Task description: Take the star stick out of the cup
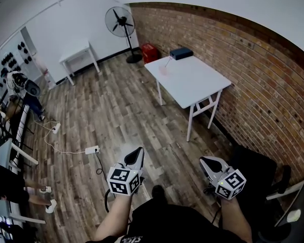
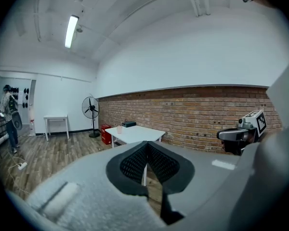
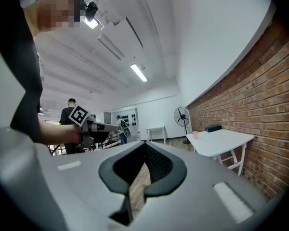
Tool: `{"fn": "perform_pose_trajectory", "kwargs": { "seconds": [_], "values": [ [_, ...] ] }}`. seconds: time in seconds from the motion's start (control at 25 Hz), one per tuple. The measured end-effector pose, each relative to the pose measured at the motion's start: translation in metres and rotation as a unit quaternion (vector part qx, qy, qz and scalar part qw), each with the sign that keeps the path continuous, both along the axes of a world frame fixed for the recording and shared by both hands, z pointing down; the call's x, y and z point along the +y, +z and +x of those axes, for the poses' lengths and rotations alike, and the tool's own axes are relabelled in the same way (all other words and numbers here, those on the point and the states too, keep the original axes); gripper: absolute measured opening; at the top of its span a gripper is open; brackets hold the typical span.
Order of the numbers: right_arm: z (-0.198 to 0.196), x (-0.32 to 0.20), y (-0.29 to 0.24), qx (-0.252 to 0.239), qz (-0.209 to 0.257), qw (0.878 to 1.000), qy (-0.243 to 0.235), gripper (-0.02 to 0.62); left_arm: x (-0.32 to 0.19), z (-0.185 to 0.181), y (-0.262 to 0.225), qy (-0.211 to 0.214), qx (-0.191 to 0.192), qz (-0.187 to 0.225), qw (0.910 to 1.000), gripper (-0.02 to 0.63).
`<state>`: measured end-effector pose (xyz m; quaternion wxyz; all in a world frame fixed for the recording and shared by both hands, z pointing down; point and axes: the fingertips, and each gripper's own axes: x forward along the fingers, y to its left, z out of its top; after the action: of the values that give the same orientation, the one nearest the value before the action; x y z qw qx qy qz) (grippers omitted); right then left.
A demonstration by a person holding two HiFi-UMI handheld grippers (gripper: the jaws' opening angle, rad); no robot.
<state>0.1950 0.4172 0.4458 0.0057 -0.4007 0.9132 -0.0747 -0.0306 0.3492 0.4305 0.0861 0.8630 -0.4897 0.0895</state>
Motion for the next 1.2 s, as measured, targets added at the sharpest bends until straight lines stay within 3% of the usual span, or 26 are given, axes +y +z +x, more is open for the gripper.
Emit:
{"fn": "perform_pose_trajectory", "kwargs": {
  "seconds": [0.56, 1.2],
  "values": [
    [0.006, -0.066, 0.003, 0.021, -0.011, 1.0, 0.018, 0.0, -0.089, 0.043, -0.017, 0.046, 0.035, 0.036, 0.9977, 0.008],
    [-0.039, -0.234, 0.043, 0.009, -0.075, 0.997, 0.013, 0.0, -0.262, 0.007, 0.022, 0.05, 0.031, -0.013, 0.9982, 0.008]
  ]
}}
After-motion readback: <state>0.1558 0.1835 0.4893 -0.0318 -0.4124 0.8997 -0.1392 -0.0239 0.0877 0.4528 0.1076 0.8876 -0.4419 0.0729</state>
